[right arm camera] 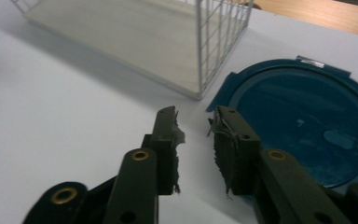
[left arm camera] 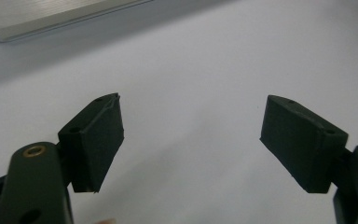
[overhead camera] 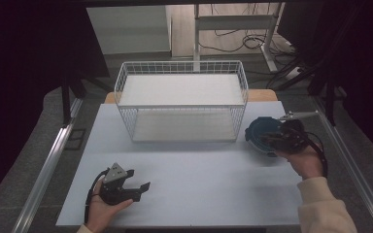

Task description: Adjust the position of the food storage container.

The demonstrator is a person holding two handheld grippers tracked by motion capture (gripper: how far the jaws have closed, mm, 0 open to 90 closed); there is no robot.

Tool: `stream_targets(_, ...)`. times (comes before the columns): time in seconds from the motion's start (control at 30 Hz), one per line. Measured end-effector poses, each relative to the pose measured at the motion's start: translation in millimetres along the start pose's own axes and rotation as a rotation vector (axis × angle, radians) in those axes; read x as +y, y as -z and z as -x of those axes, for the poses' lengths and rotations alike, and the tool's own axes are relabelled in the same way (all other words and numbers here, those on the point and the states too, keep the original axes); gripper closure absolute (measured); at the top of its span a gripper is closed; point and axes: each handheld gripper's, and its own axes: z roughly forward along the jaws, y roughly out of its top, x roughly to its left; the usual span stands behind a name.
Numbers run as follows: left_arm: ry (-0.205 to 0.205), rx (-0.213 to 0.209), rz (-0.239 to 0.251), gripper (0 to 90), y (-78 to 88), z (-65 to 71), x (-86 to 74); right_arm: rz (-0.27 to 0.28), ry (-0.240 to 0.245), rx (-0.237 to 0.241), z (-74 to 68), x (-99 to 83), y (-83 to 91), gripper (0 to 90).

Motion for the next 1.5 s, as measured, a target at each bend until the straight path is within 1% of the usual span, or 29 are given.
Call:
stream_targets(0.07, -0.002, -0.001, -0.001, 20.3, -0.2, -0.2, -0.2, -0.007, 0.001, -0.015, 4.4, 3.3, -4.5, 77.5)
stream_targets(0.13, -0.006, -0.001, 0.004, 20.4, 0.1, 0.0, -0.3, -0.008, -0.001, -0.020, 6.8, 4.6, -6.9, 79.3)
stream_targets(0.2, -0.008, -0.001, 0.007, 20.4, 0.5, 0.1, -0.1, -0.009, -0.019, -0.032, 14.5, 8.2, -12.7, 85.0)
stream_targets(0.23, -0.008, -0.001, 0.008, 20.4, 0.5, -0.1, -0.2, -0.009, -0.019, -0.032, 14.5, 8.2, -12.7, 85.0)
stream_targets(0.3, -0.009, 0.000, 0.005, 20.4, -0.1, -0.9, -0.7, -0.008, -0.039, -0.047, 22.9, 11.8, -17.0, 88.0)
stream_targets(0.33, -0.009, 0.000, 0.005, 20.4, -0.1, -0.9, -0.7, -0.008, -0.039, -0.047, 22.9, 11.8, -17.0, 88.0)
stream_targets(0.37, -0.010, 0.000, 0.005, 20.4, -0.4, -1.2, -0.9, -0.009, -0.045, -0.058, 25.9, 12.7, -18.8, 88.4)
stream_targets(0.4, -0.008, 0.000, 0.003, 20.4, -0.4, -1.4, -1.0, -0.010, -0.060, -0.072, 32.2, 14.4, -21.5, 88.9)
stream_targets(0.43, -0.008, 0.000, 0.003, 20.4, -0.4, -1.4, -1.0, -0.010, -0.060, -0.072, 32.2, 14.4, -21.5, 88.9)
stream_targets(0.47, -0.008, 0.000, 0.003, 20.5, -0.5, -1.5, -1.1, -0.008, -0.068, -0.088, 38.0, 16.1, -24.3, 89.2)
stream_targets(0.5, -0.007, 0.001, 0.002, 20.5, -0.6, -1.5, -1.2, -0.008, -0.068, -0.088, 38.0, 16.1, -24.3, 89.2)
stream_targets(0.57, -0.007, 0.003, 0.002, 20.5, -0.6, -1.6, -1.4, -0.010, -0.075, -0.104, 43.2, 18.0, -27.1, 89.3)
stream_targets(0.7, -0.007, 0.013, 0.003, 20.5, 0.0, -2.0, -1.7, -0.011, -0.065, -0.137, 54.7, 23.1, -34.8, 89.4)
stream_targets(0.73, -0.006, 0.015, 0.004, 20.5, 0.1, -2.3, -1.7, -0.005, -0.063, -0.141, 59.4, 24.4, -38.0, 89.5)
stream_targets(0.77, -0.005, 0.019, 0.004, 20.4, 0.4, -2.8, -1.6, -0.012, -0.071, -0.153, 66.1, 26.7, -42.5, 89.5)
stream_targets(0.8, 0.000, 0.022, 0.006, 20.4, 0.4, -3.0, -1.5, -0.012, -0.071, -0.153, 66.1, 26.7, -42.5, 89.5)
stream_targets(0.83, 0.002, 0.026, 0.007, 20.5, 0.2, -3.3, -1.5, -0.016, -0.075, -0.172, 74.1, 29.3, -48.3, 89.5)
stream_targets(0.87, 0.001, 0.029, 0.006, 20.5, 0.1, -3.7, -1.3, -0.016, -0.075, -0.172, 74.1, 29.3, -48.3, 89.5)
stream_targets(1.0, -0.001, 0.051, 0.003, 20.5, 0.1, -3.0, -0.5, -0.009, -0.087, -0.178, 87.8, 34.4, -61.2, 89.5)
stream_targets(1.03, 0.001, 0.056, 0.005, 20.5, 0.5, -2.6, -0.3, -0.008, -0.092, -0.171, 91.3, 34.8, -66.6, 89.5)
stream_targets(1.1, 0.004, 0.061, 0.007, 20.5, 1.1, -1.9, 0.1, -0.023, -0.101, -0.178, 97.0, 34.5, -77.6, 89.5)
stream_targets(1.23, 0.007, 0.068, 0.005, 20.6, 0.8, -2.2, -0.4, -0.034, -0.093, -0.195, 102.1, 32.8, -84.3, 89.5)
stream_targets(1.37, 0.011, 0.068, 0.002, 20.6, -0.1, -4.2, -1.0, -0.031, -0.099, -0.215, 108.2, 31.0, -87.1, 89.5)
stream_targets(1.43, 0.012, 0.068, 0.000, 20.6, 0.4, -5.6, -1.2, -0.017, -0.108, -0.230, 114.2, 30.5, -87.8, 89.5)
stream_targets(1.5, 0.015, 0.070, 0.001, 20.6, 1.3, -7.3, -1.8, -0.001, -0.114, -0.232, 118.5, 31.3, -88.0, 89.5)
